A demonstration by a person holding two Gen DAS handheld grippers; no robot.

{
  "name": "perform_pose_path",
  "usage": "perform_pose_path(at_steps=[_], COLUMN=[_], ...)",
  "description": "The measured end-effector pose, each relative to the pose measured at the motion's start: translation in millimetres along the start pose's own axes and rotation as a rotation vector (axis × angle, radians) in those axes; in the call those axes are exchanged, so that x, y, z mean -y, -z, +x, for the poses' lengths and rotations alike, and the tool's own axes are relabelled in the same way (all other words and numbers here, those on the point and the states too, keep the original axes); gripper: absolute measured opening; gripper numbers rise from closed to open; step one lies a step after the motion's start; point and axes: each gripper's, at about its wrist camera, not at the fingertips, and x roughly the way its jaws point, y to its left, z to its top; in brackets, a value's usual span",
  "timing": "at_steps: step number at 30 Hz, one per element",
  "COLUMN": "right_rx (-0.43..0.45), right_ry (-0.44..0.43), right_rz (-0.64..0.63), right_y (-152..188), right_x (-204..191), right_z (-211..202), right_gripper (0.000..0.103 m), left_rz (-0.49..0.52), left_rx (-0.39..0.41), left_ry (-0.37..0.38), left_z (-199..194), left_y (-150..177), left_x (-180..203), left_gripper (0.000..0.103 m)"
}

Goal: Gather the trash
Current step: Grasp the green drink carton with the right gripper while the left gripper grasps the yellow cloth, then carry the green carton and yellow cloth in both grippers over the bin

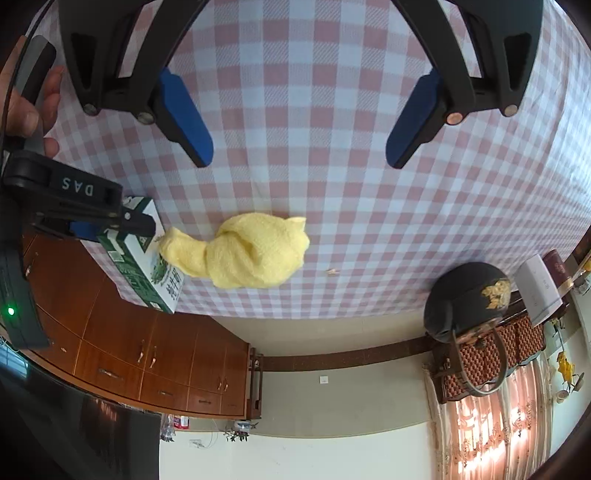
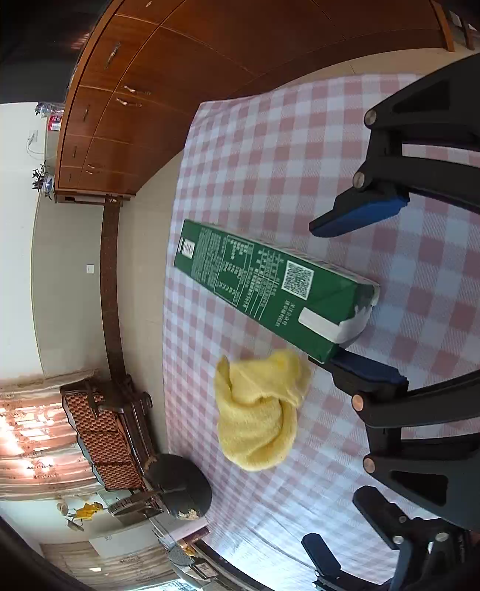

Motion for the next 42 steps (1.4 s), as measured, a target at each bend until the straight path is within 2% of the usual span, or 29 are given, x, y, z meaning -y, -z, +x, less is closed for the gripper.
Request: perform_pose_path(at_steps=[7, 13, 14, 16, 18, 19, 29, 35, 42], right_rx=[0.011, 0.011, 0.016, 0.022, 0.024, 0.023, 0.066, 0.099, 0.130], right_ry=[-0.013, -0.046, -0.054, -0.058, -0.064, -0.067, -0.079, -0.075, -0.057], right_rz=[0.068, 0.060, 0.055, 0.047, 0.039, 0.031, 0.009, 0.003, 0.008], right_y=[-11.7, -20.2, -21.1, -22.4, -21.8, -20.6, -0.8, 15.2, 43.3], right_x=[47.0, 51.7, 51.3, 50.9, 50.2, 48.6, 48.9, 54.4, 61.1], right_z=[6.7, 15.4, 14.6, 12.9, 10.9, 10.0, -21.4, -62.8, -116.3], right_gripper=[0.055, 0.053, 0.044, 0.042, 0.041, 0.040, 0.040, 0.040, 0.040], left_rz=[0.033, 0.044, 0.038, 0.036, 0.029, 0.024, 0.020, 0.004, 0.035], left_rx=[-0.036, -0.069, -0.074, -0.095, -0.099, -0.099, -0.032, 0.003, 0.019], left_ry=[0.019, 0.034, 0.046, 0.080, 0.106, 0.115, 0.150, 0.182, 0.178], left_z=[38.5, 58.8, 61.9, 68.4, 68.1, 66.6, 23.3, -11.9, -45.7], left_y=[-27.1, -43.7, -46.9, -49.1, -48.9, -47.9, -20.8, -7.0, 10.2], left_x=[23.5, 29.7, 30.7, 32.9, 34.1, 34.6, 47.0, 56.3, 70.2], left_gripper=[0.095, 0.084, 0.078, 0.058, 0.032, 0.027, 0.022, 0.021, 0.021])
